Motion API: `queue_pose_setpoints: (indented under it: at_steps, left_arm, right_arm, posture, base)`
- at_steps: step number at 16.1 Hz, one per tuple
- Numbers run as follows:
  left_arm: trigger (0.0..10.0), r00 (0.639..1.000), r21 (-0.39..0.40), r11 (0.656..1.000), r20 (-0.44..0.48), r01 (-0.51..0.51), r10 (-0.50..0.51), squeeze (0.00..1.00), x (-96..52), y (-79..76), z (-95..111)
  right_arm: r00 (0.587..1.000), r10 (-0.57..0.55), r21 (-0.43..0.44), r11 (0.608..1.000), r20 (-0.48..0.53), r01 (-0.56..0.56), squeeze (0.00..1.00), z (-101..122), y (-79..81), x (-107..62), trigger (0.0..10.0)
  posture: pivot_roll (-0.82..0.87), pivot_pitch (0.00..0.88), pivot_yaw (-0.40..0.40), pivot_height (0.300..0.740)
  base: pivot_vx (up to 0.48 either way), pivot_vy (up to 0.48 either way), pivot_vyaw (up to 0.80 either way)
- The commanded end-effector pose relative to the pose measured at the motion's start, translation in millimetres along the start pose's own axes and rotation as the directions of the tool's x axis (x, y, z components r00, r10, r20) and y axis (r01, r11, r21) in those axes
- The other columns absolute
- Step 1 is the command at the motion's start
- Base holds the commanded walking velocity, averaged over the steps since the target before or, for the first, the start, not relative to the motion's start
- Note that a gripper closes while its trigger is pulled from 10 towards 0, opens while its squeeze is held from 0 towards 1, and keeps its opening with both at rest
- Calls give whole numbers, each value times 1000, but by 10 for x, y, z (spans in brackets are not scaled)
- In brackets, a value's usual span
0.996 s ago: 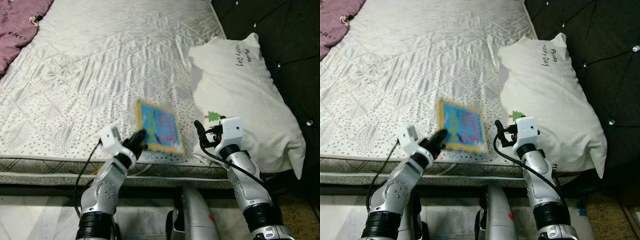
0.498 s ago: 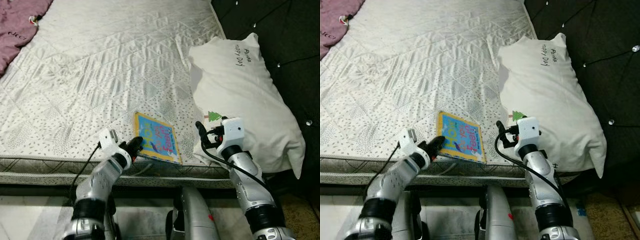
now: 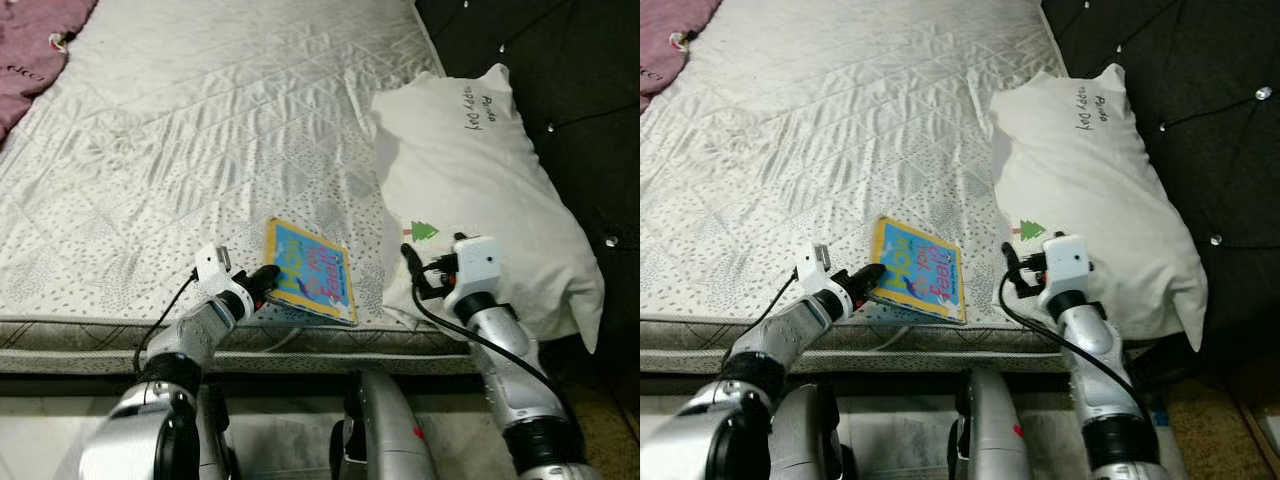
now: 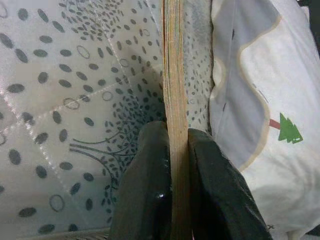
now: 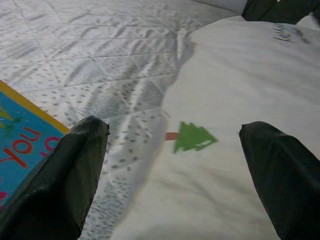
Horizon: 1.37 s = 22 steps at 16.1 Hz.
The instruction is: Clean up the room
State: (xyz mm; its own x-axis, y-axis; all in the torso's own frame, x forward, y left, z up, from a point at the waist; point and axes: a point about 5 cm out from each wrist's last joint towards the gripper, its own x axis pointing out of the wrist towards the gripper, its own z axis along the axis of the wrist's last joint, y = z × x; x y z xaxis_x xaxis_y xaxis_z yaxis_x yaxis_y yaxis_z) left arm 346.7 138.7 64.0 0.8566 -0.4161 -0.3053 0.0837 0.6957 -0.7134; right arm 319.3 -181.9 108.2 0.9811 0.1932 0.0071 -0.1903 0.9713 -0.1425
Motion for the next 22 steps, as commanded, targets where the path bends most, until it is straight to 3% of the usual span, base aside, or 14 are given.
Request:
queue_pose_setpoints:
  at_steps: [1,3,6,11,13,17,22]
  left_arm:
    - [10000,998,12,1000,-54,-13,13,0,12,26,-118]
    - [10000,997,-14,1000,-76,10,-11,0,26,18,-172]
    - [10000,988,-77,990,-94,119,-126,0,83,-130,-254]
    - [10000,973,-88,978,-112,191,-200,0,68,-149,-334]
    - [10000,985,-115,980,-32,165,-170,0,47,-81,-244]
    - [10000,994,-80,992,63,97,-92,0,14,25,-115]
    - [10000,998,-107,992,21,63,-61,0,8,57,-185]
  right_arm:
    - [1000,-1,-13,1000,-11,1,0,-13,-41,-44,10000]
    - [1000,4,-23,1000,-11,-4,0,-5,-50,-50,10000]
    - [1000,12,-34,999,-10,-12,0,12,-42,-60,10000]
    - [1000,28,-46,999,-10,-28,0,11,-30,-73,10000]
    - [999,31,-48,998,-12,-32,0,11,-24,-76,10000]
    - [999,47,-68,997,-5,-47,0,15,2,-82,10000]
    - [999,52,-76,996,-3,-52,0,20,5,-72,10000]
  posture:
    - [-207,209,-115,588]
    - [-211,208,-117,588]
    - [-217,208,-118,588]
    - [-217,206,-120,588]
    - [-216,202,-119,588]
    - [-216,193,-116,588]
    - [-215,191,-115,588]
  base:
    - [0,0,0]
    - [0,0,0]
    - [0,0,0]
    - [0,0,0]
    - [0,0,0]
    - [0,0,0]
    - [0,0,0]
